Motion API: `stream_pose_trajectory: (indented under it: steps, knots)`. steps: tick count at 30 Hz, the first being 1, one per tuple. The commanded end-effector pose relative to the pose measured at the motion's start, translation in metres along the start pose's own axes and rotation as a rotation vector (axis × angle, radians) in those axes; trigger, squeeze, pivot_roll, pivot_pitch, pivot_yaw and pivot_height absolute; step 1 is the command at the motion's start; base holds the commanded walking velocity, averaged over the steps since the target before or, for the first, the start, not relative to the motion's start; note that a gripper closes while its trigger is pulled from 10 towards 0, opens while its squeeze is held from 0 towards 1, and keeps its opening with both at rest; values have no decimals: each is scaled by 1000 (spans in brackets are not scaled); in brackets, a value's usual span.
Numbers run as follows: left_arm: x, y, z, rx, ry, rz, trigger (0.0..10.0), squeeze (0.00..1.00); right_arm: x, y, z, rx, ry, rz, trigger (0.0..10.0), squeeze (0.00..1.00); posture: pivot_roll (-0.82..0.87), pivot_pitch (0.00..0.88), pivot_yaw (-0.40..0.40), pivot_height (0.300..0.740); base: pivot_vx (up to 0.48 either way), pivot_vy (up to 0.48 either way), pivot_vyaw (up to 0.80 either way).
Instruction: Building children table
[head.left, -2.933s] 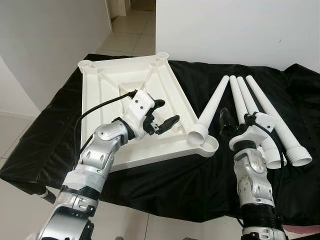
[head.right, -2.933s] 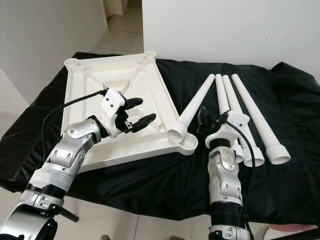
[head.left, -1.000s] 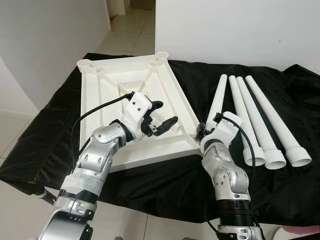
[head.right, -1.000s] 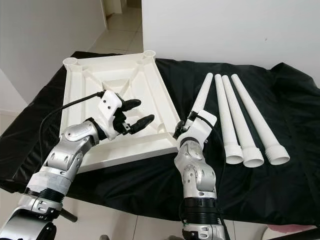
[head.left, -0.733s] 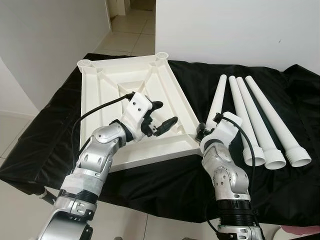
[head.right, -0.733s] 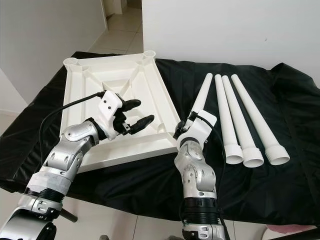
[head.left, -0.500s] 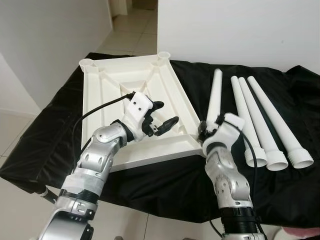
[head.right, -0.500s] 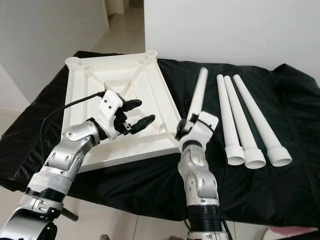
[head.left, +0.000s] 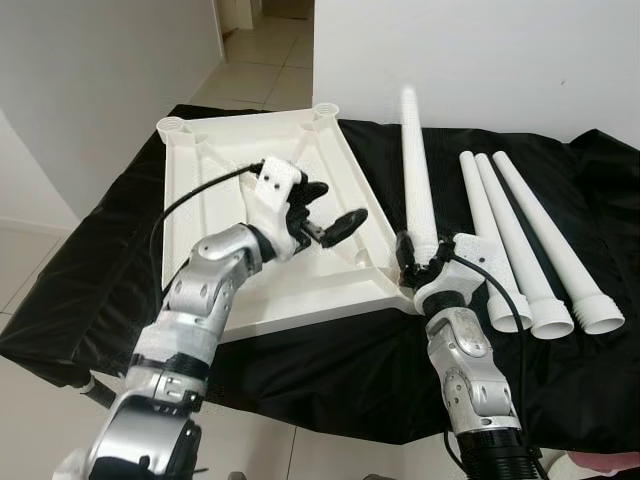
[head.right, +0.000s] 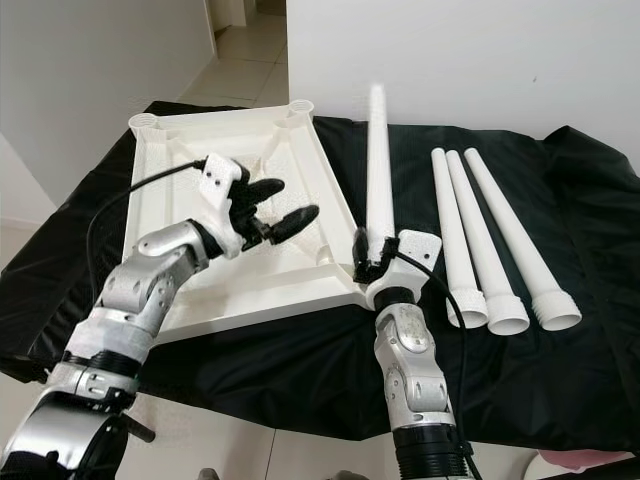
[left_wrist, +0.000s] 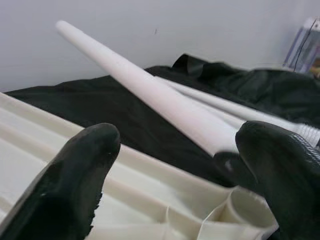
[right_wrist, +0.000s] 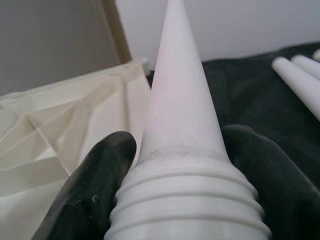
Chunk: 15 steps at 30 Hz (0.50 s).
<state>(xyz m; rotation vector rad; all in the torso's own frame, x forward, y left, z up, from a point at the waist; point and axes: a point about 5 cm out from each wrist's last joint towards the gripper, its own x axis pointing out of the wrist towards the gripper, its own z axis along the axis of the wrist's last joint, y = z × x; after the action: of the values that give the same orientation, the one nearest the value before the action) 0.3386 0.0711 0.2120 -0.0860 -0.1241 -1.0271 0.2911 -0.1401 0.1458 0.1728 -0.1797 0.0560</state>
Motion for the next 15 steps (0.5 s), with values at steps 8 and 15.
stream_pose_trajectory:
  steps: [8, 15]
  knots:
    - [9, 5, 9, -231, 10, -69, 10000, 0, 1, 10, 17, -61, -141, 178, 10000, 0, -111, 0, 28, 740, 0, 0, 0]
    - [25, 21, 20, -476, 1, -9, 10000, 0, 9, 24, 23, -114, -181, 368, 10000, 0, -129, 0, 41, 740, 0, 0, 0]
